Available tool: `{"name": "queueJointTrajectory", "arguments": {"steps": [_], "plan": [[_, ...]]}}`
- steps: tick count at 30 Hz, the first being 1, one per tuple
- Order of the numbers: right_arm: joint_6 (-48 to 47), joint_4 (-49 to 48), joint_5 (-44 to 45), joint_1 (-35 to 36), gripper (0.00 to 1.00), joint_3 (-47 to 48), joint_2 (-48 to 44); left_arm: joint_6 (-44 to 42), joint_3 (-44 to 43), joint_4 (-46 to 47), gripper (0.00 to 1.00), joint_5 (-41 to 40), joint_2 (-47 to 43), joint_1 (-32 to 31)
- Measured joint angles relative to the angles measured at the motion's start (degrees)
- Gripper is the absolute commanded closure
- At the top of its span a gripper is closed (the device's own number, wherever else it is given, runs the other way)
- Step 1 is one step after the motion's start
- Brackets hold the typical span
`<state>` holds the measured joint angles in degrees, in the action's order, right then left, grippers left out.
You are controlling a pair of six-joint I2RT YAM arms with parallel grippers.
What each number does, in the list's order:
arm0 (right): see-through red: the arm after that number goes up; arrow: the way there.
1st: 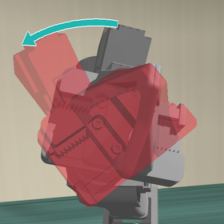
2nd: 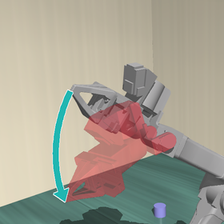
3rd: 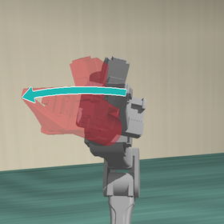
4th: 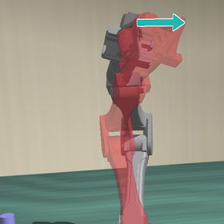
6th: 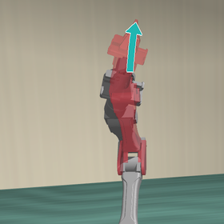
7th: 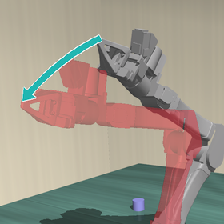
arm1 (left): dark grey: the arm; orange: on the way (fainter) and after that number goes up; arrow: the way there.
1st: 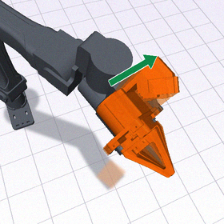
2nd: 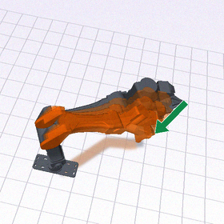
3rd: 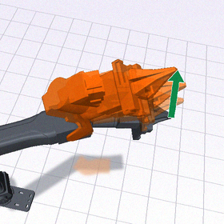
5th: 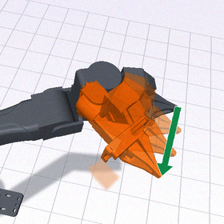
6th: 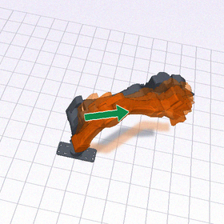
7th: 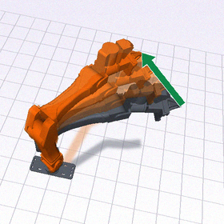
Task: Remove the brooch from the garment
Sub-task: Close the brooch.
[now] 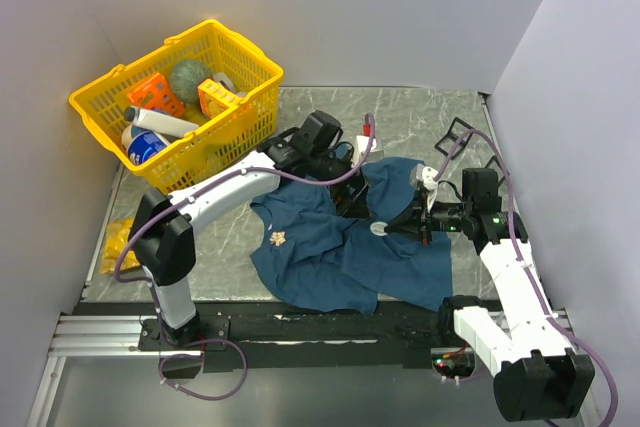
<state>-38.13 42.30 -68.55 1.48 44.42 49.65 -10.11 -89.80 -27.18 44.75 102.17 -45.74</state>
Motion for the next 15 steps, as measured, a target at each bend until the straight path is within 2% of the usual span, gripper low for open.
{"name": "queueJointTrajectory", "arguments": {"steps": [13,15], "plan": [[1.3,-0.9,0.2,-0.1,1.00,0.0,0.0,2.0,0.0,2.5,0.01,0.7,0.0,-2.6],[1.5,-1.0,0.2,-0.1,1.00,0.0,0.0,2.0,0.0,2.5,0.03,1.1,0.0,-3.2]]}}
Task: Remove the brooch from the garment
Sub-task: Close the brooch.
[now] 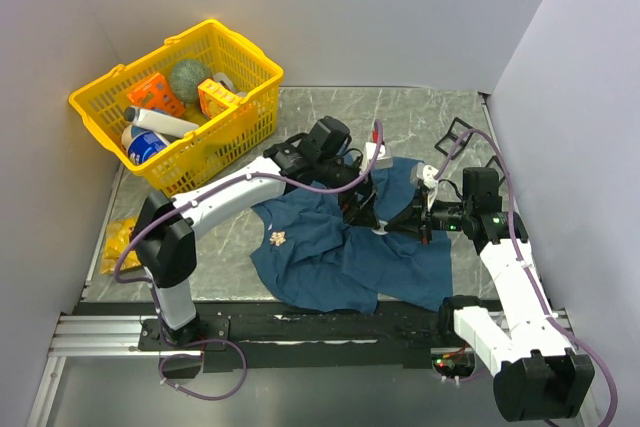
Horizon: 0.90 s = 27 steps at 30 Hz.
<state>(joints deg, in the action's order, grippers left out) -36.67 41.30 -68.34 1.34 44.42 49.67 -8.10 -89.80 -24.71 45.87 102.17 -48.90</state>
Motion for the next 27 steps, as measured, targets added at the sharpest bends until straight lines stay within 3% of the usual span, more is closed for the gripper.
{"name": "queueJointTrajectory", "arguments": {"steps": [8,27], "plan": [[0.7,-0.2,0.0,-0.6,1.00,0.0,-0.1,-0.5,0.0,-0.2,0.15,0.4,0.8,-1.2],[0.8,-0.1,-0.9,-0.7,1.00,0.0,-0.8,-1.2,0.3,0.5,0.27,-4.3,0.9,-3.2]]}}
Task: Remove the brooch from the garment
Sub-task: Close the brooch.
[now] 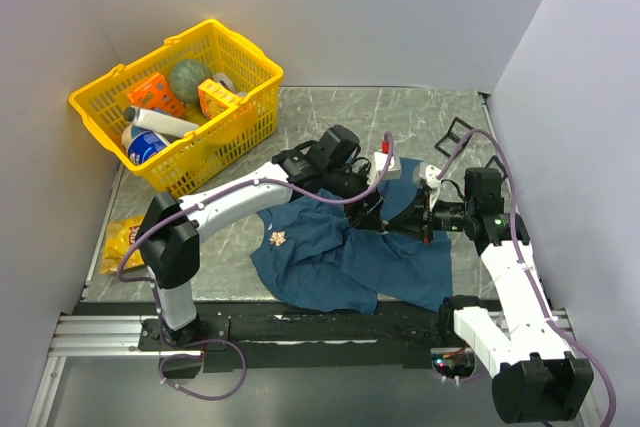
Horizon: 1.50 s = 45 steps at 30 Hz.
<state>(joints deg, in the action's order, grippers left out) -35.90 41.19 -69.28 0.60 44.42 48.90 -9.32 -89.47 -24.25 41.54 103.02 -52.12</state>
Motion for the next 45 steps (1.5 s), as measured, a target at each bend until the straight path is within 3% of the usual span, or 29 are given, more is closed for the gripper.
{"name": "queueJointTrajectory", "arguments": {"steps": [19,29,45], "plan": [[-1.6,1.1,-0.5,0.0,1.00,0.0,0.2,0.1,0.1,0.0,0.27,-0.1,0.0,0.1],[-1.7,1.8,-0.8,0.0,1.00,0.0,0.4,0.2,0.1,0.1,0.21,1.3,0.0,0.5],[-3.5,5.0,-2.5,-1.3,1.00,0.7,1.8,-1.1,1.7,1.5,0.26,-1.1,-0.9,0.0]]}}
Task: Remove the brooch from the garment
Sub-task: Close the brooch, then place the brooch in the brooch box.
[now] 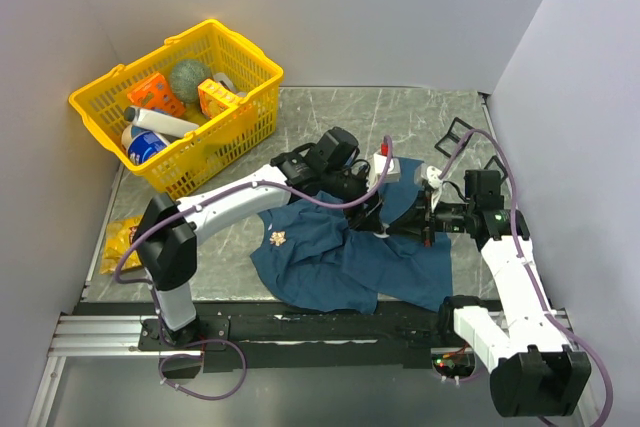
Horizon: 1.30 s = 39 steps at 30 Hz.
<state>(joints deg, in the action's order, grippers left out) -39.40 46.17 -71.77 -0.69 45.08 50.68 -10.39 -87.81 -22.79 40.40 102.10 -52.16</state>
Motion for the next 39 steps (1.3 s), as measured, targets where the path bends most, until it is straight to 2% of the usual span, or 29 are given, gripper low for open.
{"name": "queueJointTrajectory", "arguments": {"steps": [9,18,24,28,33,39], "plan": [[-1.0,2.7,-3.5,-2.3,1.00,1.8,1.2,-2.2,0.1,0.9,0.25,0.0,-1.5,-0.2],[2.6,-0.8,-2.1,-2.4,1.00,1.5,0.3,-1.3,-1.2,-0.2,0.02,-0.2,-1.5,0.2],[5.5,-4.6,2.0,-2.4,1.00,1.4,0.0,-0.7,-4.0,-1.9,0.04,-0.3,-2.7,1.7],[7.1,-7.3,8.2,-2.4,1.00,1.2,-0.5,-2.3,-1.1,-2.1,0.04,-1.8,-7.5,3.9],[8.3,-10.6,20.6,-2.4,1.00,1.1,-0.9,-5.2,7.5,-2.3,0.04,-5.6,-17.0,7.9],[8.0,-15.1,40.8,-2.3,1.00,1.1,2.1,-4.9,25.9,2.8,0.04,-19.1,-29.4,11.4]]}}
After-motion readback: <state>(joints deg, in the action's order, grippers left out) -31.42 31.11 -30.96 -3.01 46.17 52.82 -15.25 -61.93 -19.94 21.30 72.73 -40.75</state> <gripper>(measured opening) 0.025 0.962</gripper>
